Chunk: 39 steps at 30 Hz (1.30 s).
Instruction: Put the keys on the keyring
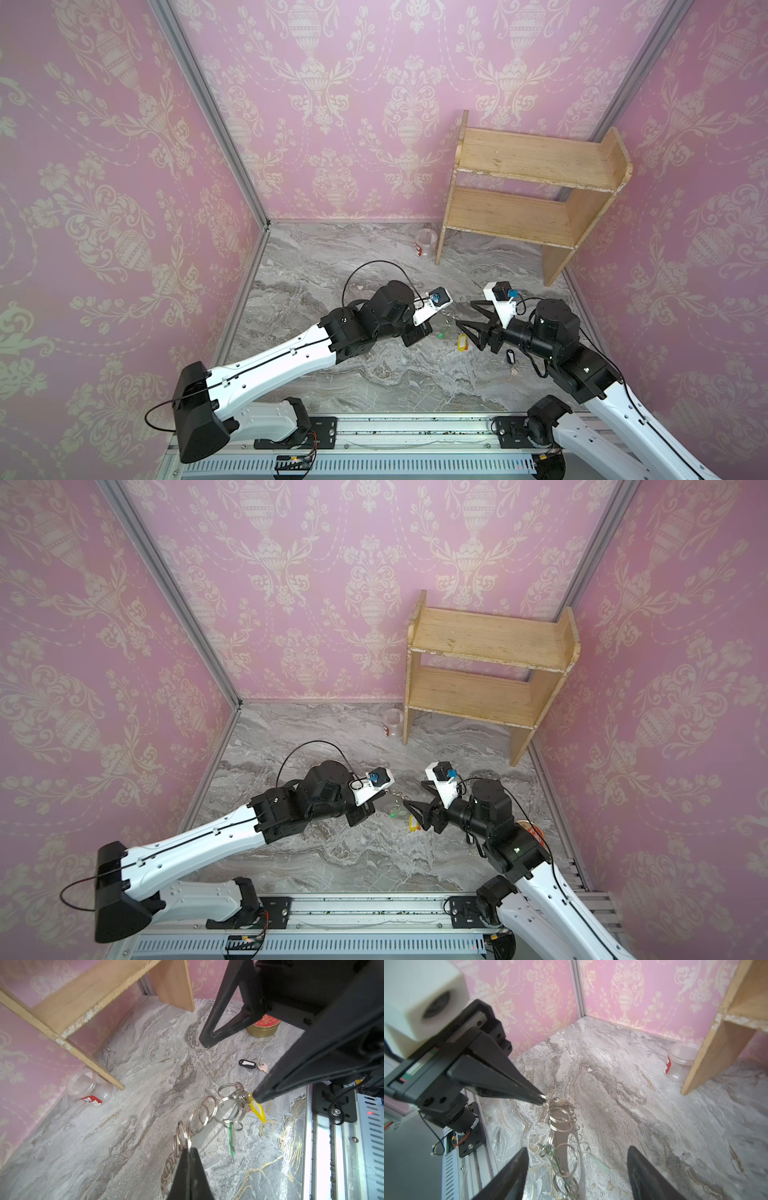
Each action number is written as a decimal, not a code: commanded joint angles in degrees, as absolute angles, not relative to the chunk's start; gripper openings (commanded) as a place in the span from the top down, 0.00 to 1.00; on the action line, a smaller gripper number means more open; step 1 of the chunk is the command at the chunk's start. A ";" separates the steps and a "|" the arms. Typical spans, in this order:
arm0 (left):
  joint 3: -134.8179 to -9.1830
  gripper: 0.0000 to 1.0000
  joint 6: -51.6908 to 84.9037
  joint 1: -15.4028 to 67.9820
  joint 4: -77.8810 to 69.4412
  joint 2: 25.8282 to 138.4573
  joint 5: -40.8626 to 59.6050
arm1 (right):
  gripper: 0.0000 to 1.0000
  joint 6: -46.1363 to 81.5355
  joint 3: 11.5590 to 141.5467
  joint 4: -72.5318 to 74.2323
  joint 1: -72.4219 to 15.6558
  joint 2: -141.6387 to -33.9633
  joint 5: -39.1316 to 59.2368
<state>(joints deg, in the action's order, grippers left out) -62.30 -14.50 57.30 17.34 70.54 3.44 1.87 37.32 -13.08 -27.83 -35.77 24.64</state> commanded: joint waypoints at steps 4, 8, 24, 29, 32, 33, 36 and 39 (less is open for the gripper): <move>-64.18 1.00 -22.99 57.83 13.33 66.71 11.74 | 0.31 -6.95 43.11 -11.49 -28.74 -34.39 29.95; -64.73 1.00 -25.27 57.83 13.38 64.76 13.53 | 0.33 -8.05 46.39 -11.54 -28.74 -34.36 31.62; -63.26 1.00 -26.64 57.83 10.05 61.77 14.26 | 0.41 -5.49 48.04 -15.80 -31.75 -39.55 29.93; -62.49 1.00 -26.30 57.83 7.44 62.08 14.33 | 0.41 -5.03 47.55 -17.27 -38.73 -40.29 28.56; -62.53 1.00 -26.09 57.83 6.69 62.22 14.82 | 0.41 -6.37 48.29 -18.81 -43.45 -41.68 26.27; -62.49 1.00 -26.06 57.83 6.58 62.22 14.85 | 0.42 -7.05 48.72 -19.48 -44.80 -42.23 25.70; -62.53 1.00 -26.27 57.83 6.68 62.23 14.77 | 0.42 -8.93 49.78 -21.03 -46.87 -43.08 24.94; -62.60 1.00 -26.54 57.83 7.15 61.73 14.52 | 0.42 -10.44 50.70 -24.23 -46.94 -41.89 21.79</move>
<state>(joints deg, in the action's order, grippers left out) -62.39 -25.67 57.30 11.33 63.18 14.28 -8.03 48.69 -19.86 -46.09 -42.81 23.09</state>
